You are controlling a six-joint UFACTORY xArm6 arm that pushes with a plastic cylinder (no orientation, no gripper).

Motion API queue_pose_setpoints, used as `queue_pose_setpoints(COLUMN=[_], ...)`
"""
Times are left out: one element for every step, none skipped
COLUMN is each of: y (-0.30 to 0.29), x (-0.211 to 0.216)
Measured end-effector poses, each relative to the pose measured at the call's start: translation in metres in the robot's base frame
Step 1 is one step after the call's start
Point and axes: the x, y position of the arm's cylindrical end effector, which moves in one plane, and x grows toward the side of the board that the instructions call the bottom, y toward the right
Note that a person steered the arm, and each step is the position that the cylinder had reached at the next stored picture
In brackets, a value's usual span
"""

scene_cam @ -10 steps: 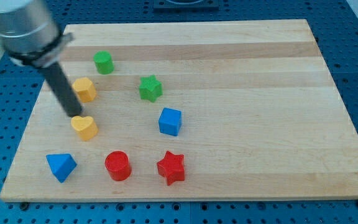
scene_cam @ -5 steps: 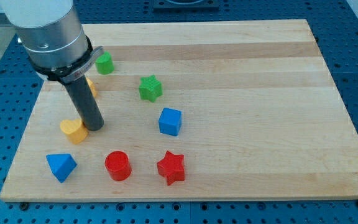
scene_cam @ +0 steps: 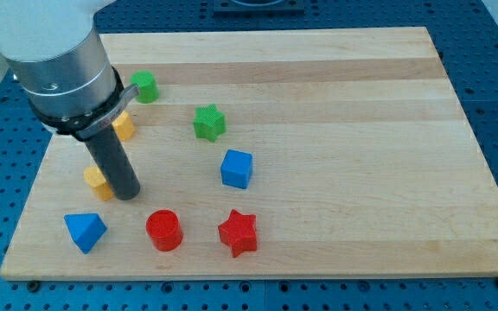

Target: Push the yellow heart above the blue triangle

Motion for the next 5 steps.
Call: queue_pose_setpoints(y=[-0.007, -0.002, 0.038, 0.059, 0.061], x=[0.0, 0.0, 0.0, 0.0, 0.0])
